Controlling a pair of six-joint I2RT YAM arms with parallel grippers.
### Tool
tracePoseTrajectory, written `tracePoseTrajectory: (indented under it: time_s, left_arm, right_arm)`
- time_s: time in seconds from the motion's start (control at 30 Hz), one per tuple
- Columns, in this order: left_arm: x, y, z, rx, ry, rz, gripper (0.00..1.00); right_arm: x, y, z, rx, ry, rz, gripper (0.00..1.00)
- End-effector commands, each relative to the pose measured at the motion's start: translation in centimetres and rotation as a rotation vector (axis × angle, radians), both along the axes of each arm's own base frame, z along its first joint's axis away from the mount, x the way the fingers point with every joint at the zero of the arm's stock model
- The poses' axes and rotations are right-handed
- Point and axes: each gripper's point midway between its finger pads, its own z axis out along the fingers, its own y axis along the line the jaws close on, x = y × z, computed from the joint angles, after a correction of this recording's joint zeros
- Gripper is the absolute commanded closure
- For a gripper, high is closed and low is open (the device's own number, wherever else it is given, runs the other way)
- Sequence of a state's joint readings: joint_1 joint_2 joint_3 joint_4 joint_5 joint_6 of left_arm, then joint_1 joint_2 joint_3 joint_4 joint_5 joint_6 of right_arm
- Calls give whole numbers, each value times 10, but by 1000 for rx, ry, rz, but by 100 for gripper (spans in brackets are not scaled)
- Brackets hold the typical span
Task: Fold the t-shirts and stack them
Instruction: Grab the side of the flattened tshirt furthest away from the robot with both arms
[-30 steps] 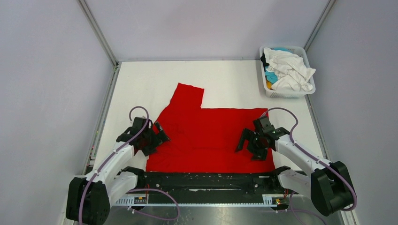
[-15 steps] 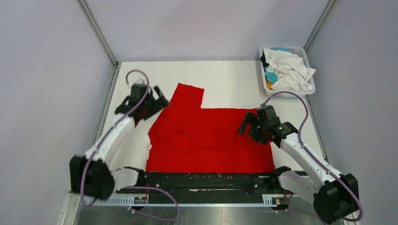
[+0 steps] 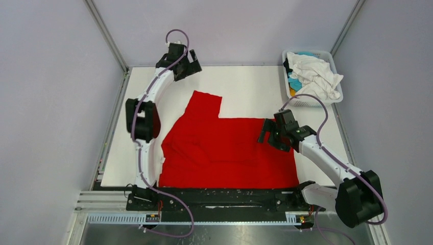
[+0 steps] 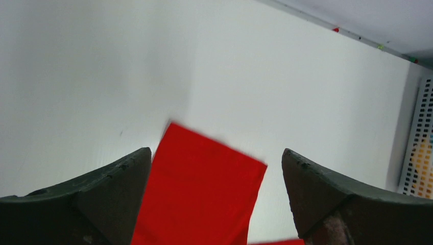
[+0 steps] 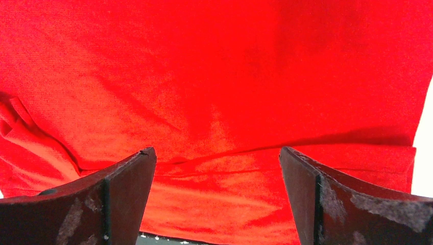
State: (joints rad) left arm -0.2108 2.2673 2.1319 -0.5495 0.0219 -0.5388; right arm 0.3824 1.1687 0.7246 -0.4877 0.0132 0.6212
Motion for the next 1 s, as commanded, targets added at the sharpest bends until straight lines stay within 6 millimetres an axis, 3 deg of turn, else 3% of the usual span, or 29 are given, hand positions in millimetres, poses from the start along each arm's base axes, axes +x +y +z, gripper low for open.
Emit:
tracePoseTrajectory:
  time_s: [0.0, 0.1, 0.23, 0.53, 0.77, 0.97]
  left_arm:
    - [25, -14, 6, -82, -35, -42, 1]
    - [40, -24, -13, -176, -40, -24, 1]
    - [44, -28, -46, -217, 19, 17, 1]
    - [18, -24, -103, -157, 189, 67, 1]
    - [-6, -35, -118, -85, 275, 25, 6]
    - [-24, -33, -107, 4, 298, 18, 16]
  right_arm:
    - [13, 4, 8, 16, -22, 18, 1]
    - [11, 10, 4, 45, 4, 33, 1]
    - [8, 10, 1, 58, 21, 35, 0]
    - [6, 4, -3, 61, 18, 22, 1]
    - [2, 5, -10, 89, 54, 24, 1]
    - [1, 1, -12, 89, 52, 14, 1]
